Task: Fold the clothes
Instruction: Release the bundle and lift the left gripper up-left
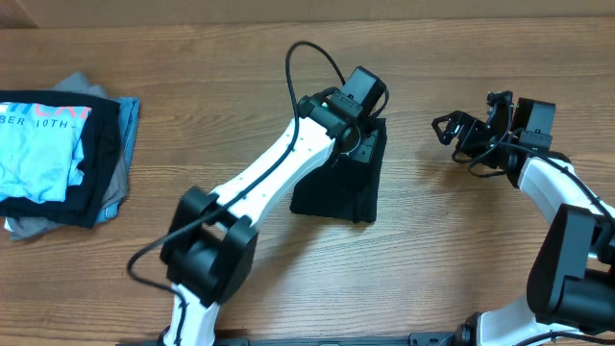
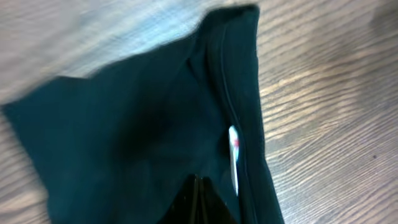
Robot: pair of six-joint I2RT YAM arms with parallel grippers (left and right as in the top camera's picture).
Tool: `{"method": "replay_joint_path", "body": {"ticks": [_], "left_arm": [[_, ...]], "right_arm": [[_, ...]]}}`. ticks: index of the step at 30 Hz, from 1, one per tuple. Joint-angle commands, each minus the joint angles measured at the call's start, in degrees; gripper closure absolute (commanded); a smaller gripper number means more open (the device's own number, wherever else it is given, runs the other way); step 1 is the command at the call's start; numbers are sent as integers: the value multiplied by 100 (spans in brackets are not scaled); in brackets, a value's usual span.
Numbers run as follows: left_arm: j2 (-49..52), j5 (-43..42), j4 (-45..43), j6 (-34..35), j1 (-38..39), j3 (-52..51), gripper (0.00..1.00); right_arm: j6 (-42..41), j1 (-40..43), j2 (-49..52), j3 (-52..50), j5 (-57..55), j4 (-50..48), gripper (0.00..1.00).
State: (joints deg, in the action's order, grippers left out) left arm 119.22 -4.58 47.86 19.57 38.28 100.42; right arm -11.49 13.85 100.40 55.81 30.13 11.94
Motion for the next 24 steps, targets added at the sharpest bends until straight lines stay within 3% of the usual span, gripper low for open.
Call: {"method": "replay_joint_path", "body": {"ticks": [1, 7, 19, 24], "left_arm": [[461, -1499, -271, -35, -11, -116, 96], [553, -2050, -247, -286, 76, -118, 96], [553, -2081, -70, -284, 160, -251, 96], [162, -2035, -356, -282, -11, 188, 96]], "right_arm": [[-57, 15, -107, 11, -120, 61, 0], [-55, 15, -107, 11, -120, 61, 0], [-55, 15, -107, 11, -120, 61, 0], [-55, 15, -107, 11, -120, 61, 0]]}}
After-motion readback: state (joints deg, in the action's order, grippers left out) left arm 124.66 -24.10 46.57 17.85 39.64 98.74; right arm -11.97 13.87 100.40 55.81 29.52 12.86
